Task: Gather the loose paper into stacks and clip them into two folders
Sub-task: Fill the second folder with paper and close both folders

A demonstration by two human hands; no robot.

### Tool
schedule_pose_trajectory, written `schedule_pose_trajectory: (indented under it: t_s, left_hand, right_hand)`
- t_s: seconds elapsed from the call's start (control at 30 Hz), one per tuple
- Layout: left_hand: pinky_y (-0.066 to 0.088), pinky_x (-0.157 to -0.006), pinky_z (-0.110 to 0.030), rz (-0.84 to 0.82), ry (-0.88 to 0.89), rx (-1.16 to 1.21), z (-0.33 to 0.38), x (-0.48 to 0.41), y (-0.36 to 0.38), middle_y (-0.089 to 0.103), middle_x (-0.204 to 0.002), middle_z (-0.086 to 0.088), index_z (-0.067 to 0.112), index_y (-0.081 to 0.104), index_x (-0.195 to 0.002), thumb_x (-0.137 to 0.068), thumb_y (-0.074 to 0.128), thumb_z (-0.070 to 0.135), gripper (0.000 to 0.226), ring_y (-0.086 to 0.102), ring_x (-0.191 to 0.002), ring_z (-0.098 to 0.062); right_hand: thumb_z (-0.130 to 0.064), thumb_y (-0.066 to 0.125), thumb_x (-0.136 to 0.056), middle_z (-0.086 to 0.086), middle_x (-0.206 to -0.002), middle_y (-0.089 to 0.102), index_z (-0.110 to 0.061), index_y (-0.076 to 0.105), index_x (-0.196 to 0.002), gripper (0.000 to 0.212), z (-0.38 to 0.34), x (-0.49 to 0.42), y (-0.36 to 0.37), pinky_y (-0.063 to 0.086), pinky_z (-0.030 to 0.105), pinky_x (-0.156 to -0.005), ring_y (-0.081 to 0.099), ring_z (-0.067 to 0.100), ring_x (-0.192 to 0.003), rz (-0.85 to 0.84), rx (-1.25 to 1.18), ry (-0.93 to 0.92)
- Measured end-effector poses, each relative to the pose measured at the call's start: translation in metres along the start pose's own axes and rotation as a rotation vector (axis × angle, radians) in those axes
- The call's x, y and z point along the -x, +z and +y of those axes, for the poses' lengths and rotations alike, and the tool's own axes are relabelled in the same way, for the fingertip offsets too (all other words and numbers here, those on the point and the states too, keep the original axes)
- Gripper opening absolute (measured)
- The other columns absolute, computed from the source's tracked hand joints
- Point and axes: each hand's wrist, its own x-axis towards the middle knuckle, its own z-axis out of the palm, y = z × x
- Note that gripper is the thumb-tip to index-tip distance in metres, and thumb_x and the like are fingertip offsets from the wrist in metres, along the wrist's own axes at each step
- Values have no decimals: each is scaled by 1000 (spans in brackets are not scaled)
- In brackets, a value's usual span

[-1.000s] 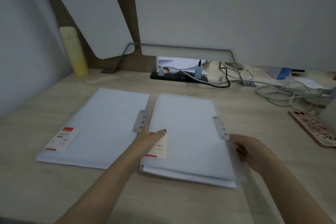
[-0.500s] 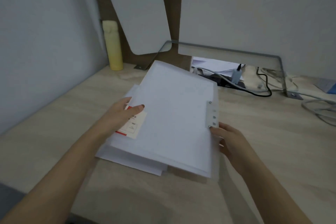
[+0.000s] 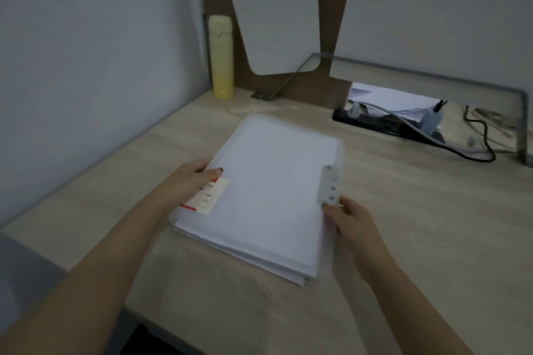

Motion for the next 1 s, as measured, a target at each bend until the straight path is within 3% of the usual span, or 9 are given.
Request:
schedule_pose_trajectory:
  t_s: [0.13, 0.23, 0.33, 0.43, 0.5, 0.63, 0.73, 0.83, 1.0]
  left_hand:
    - [49, -65, -19, -4, 18, 79, -14, 14, 1, 68, -108, -2, 22, 59, -121, -92, 53, 17, 30, 64, -85, -14]
    - [48, -72, -16, 24, 61, 193, -29, 36, 0, 71, -108, 10, 28, 62, -115, -90, 55, 13, 29, 66, -97, -8]
    - [45, -79, -11, 89, 134, 237, -45, 58, 7, 67, -108, 26, 36, 59, -113, -90, 56, 15, 31, 61, -98, 10]
    - [42, -78, -2, 159, 184, 163, -51, 59, 15, 65, -108, 30, 39, 55, -115, -89, 58, 23, 30, 56, -98, 18]
    - [42, -76, -1, 192, 184, 147, -49, 51, 16, 65, -104, 30, 39, 56, -114, -89, 59, 26, 28, 56, -95, 20]
    - [41, -80, -4, 254, 199, 112, -46, 25, 11, 67, -106, 26, 35, 61, -115, -90, 58, 30, 26, 58, -96, 16]
    - [40, -81, -7, 273, 198, 91, -43, 3, 6, 66, -110, 18, 31, 60, -117, -90, 58, 30, 27, 56, -97, 16]
    - [40, -82, -7, 285, 206, 90, -39, -23, 0, 66, -111, 13, 31, 61, -115, -90, 57, 29, 25, 57, -91, 19]
    - [40, -81, -9, 312, 217, 93, -34, -57, -11, 67, -113, 8, 25, 62, -116, -91, 57, 28, 26, 58, -98, 7]
  right_hand:
    - [-14, 53, -88, 9, -114, 61, -8, 57, -119, 32, 9, 2, -1, 44, 21, -67, 58, 18, -96, 62, 143, -48]
    - [-22, 55, -87, 5, -137, 46, -11, 42, -137, 53, 19, 13, -3, 43, 33, -94, 51, 23, -118, 75, 190, 4]
    - [-9, 52, -89, 8, -127, 53, -15, 51, -122, 33, 24, 32, 8, 42, 34, -91, 53, 25, -113, 21, 85, -43]
    - [-20, 52, -89, -7, -133, 33, -23, 31, -139, 54, 21, 51, 29, 28, 23, -95, 31, -3, -106, 9, 86, -123]
    - [-25, 48, -87, -3, -144, 25, -21, 20, -146, 65, 24, 49, 39, 24, 22, -99, 25, -12, -100, 36, 114, -169]
    - [-9, 45, -92, 3, -150, 17, -17, 13, -148, 65, 19, 28, 52, 22, 31, -112, 23, 11, -132, 74, 158, -153]
    - [-7, 44, -91, 3, -146, 24, -17, 16, -147, 63, 12, 6, 58, 26, 30, -108, 29, 18, -130, 74, 166, -177]
    - [-9, 43, -92, 3, -150, 19, -17, 13, -147, 63, 4, -20, 67, 24, 36, -113, 26, 20, -135, 65, 156, -160]
    - [-11, 43, -92, 7, -151, 18, -18, 13, -147, 63, -4, -54, 82, 27, 47, -113, 24, 25, -138, 52, 137, -137]
